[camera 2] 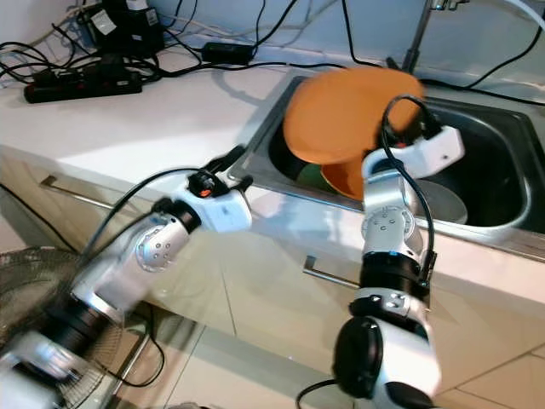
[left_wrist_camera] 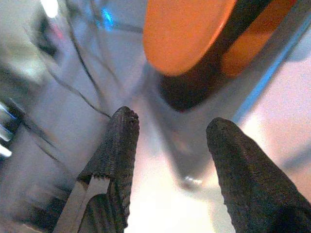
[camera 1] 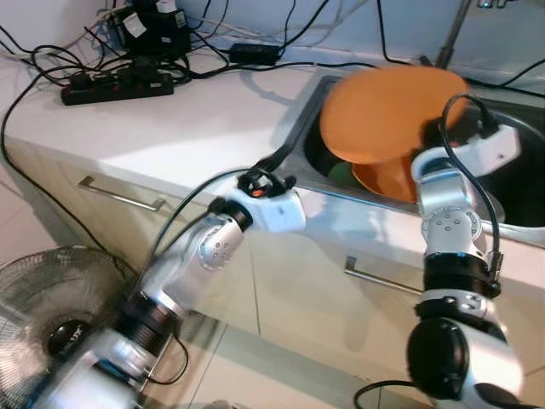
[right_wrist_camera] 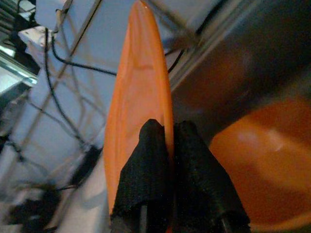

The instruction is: Kitchen organization

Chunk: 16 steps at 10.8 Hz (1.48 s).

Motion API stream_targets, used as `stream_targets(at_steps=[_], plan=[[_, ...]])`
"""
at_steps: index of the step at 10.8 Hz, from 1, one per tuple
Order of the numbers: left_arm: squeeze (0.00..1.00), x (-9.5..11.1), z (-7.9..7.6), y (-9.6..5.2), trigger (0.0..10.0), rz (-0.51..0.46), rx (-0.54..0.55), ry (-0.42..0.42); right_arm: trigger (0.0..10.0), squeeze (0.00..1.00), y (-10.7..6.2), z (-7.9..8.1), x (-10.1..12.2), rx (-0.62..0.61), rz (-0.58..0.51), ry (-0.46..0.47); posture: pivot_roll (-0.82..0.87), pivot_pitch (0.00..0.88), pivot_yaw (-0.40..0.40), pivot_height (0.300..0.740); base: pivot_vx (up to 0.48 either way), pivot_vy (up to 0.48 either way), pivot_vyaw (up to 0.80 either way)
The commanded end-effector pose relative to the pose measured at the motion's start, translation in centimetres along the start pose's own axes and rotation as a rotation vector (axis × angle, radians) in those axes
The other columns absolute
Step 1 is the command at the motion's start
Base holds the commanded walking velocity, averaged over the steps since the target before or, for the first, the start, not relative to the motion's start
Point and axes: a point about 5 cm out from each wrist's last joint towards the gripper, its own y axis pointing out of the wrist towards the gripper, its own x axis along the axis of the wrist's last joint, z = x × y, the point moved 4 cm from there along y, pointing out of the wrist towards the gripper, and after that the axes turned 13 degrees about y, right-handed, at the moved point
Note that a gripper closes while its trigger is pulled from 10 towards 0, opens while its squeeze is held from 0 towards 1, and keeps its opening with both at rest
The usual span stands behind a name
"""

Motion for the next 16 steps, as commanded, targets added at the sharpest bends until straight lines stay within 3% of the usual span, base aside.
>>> stream_targets(at_steps=[1, 2, 3, 4, 5, 6, 7, 13, 16], plan=[[0.0, -0.3, -0.3, -0.2, 10.0, 0.018, -0.031, -0.176, 10.0, 0.0, 0.2, 2.1, 0.9, 0.068, -0.06, -0.076, 0.19, 0.036, 0.011, 0.74, 0.0, 0.0, 0.0], [0.0, 0.2, -0.7, -0.2, 10.0, 0.022, -0.027, -0.375, 10.0, 0.0, 0.2, 2.2, 0.7, 0.076, -0.07, -0.139, 0.19, 0.041, 0.012, 0.74, 0.0, 0.0, 0.0], [0.0, 1.0, -1.2, 0.0, 10.0, 0.034, -0.006, -0.703, 10.0, 0.0, 0.1, 2.6, 0.0, 0.119, -0.068, -0.281, 0.19, 0.046, 0.012, 0.74, 0.0, 0.0, 0.0], [0.0, 1.5, -1.3, 0.0, 10.0, 0.024, 0.016, -0.821, 10.0, 0.0, 0.0, 2.8, -0.7, 0.146, -0.055, -0.336, 0.19, 0.046, 0.012, 0.74, 0.0, 0.0, 0.0], [0.0, 1.9, -1.1, 0.0, 10.0, 0.002, 0.042, -0.888, 10.0, 0.0, 0.0, 3.0, -1.2, 0.173, -0.049, -0.422, 0.19, 0.043, 0.011, 0.74, 0.0, 0.0, 0.0], [0.0, 1.8, -0.9, -0.1, 10.0, -0.01, 0.07, -0.869, 10.0, 0.0, -0.3, 3.2, -1.7, 0.219, -0.06, -0.548, 0.19, 0.039, 0.009, 0.74, 0.0, 0.0, 0.0], [0.0, 1.7, -0.3, -0.2, 10.0, -0.004, 0.113, -0.901, 10.0, 0.0, -0.5, 2.9, -2.2, 0.239, -0.058, -0.602, 0.19, 0.031, 0.012, 0.74, 0.0, 0.0, 0.0], [0.0, -0.1, 0.8, -0.4, 10.0, 0.055, 0.137, -0.897, 10.0, 0.0, -0.5, 1.1, -3.4, 0.208, -0.009, -0.65, 0.19, 0.023, 0.013, 0.74, 0.0, 0.0, -0.12], [0.0, -0.1, 0.9, -0.4, 10.0, 0.058, 0.141, -0.897, 10.0, 0.0, -0.6, 1.2, -3.5, 0.219, -0.008, -0.653, 0.19, 0.022, 0.01, 0.74, 0.0, 0.0, 0.0]])
